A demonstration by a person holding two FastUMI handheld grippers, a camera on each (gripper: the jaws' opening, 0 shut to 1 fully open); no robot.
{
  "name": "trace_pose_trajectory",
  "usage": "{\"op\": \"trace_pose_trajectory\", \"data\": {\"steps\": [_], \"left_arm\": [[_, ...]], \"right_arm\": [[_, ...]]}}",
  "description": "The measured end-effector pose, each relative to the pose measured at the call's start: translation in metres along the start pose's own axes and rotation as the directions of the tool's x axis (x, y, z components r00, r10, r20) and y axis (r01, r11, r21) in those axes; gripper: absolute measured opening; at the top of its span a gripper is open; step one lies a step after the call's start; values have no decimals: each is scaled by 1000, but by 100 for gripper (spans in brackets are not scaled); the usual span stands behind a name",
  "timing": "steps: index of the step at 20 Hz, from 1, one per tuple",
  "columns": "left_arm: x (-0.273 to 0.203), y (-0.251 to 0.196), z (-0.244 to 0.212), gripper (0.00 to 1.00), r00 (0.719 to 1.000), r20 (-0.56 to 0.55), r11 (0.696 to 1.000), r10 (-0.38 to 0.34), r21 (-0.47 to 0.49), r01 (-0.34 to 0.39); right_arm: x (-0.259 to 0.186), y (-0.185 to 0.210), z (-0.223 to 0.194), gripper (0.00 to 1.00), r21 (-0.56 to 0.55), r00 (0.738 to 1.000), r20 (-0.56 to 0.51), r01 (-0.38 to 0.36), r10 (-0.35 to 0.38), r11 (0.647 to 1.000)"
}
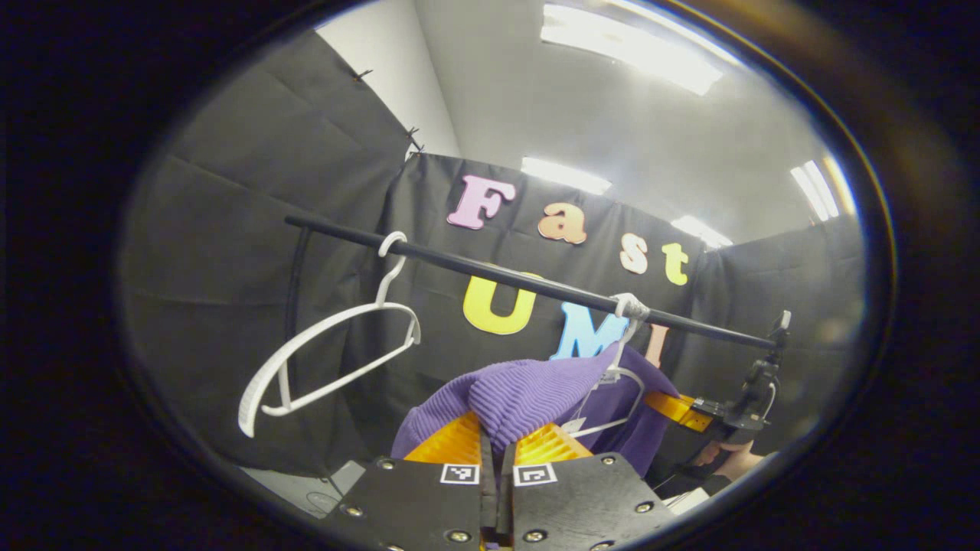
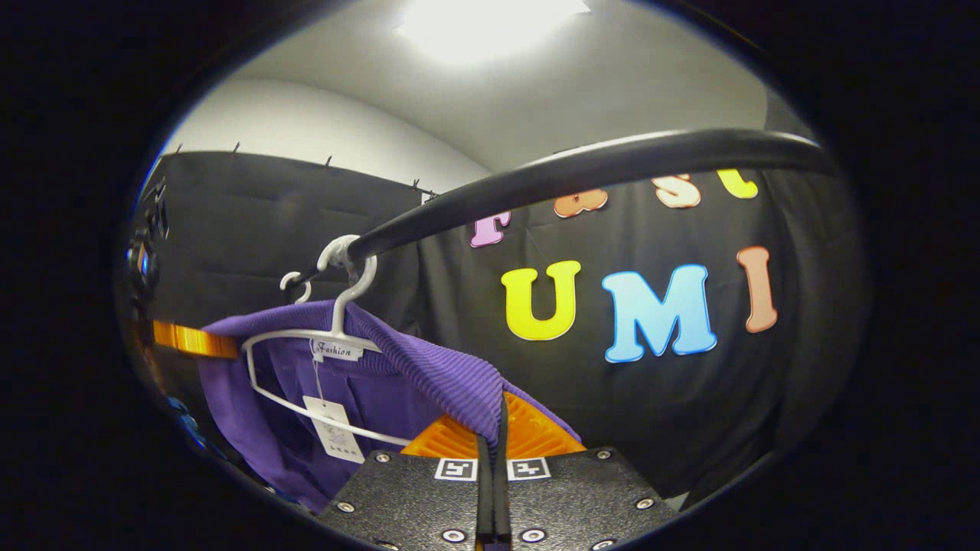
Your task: Grasp the clothes on the hanger with both hands and then place them into the laundry hamper below.
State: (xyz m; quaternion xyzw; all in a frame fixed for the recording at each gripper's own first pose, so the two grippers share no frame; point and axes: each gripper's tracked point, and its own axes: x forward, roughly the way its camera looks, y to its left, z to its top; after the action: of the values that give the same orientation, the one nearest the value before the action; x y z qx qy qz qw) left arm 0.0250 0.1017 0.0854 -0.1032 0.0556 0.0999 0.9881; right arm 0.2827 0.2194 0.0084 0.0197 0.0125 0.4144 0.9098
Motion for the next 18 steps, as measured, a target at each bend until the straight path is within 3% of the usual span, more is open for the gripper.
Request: {"op": "trace_pose_trajectory", "data": {"steps": [2, 5, 9, 12, 15, 18], "left_arm": [[-2, 2, 8, 1, 1000, -1, 1000, -4, 9, 4], [-5, 12, 25, 1, 1000, 14, 1000, -4, -20, 5], [-2, 28, 52, 1, 1000, 26, 991, 8, 133, -11], [1, 29, 55, 1, 999, -29, 969, -31, 244, 37], [-3, 49, 55, 1, 995, -87, 962, -47, 264, 68], [4, 66, 51, 1, 988, -143, 956, -54, 280, 92]], "right_arm": [[5, -1, 1, 0, -70, 1000, 11, 0, 0, 998], [12, -5, 3, 0, -66, 1000, 18, -12, 13, 998], [21, 1, 2, 0, -119, 999, 27, -30, 33, 992], [21, 6, 3, 0, -119, 999, 36, -19, 23, 993], [21, 16, 3, 0, -74, 999, 33, -38, 40, 997], [26, 18, 5, 0, -125, 998, 46, -37, 43, 991]]}}
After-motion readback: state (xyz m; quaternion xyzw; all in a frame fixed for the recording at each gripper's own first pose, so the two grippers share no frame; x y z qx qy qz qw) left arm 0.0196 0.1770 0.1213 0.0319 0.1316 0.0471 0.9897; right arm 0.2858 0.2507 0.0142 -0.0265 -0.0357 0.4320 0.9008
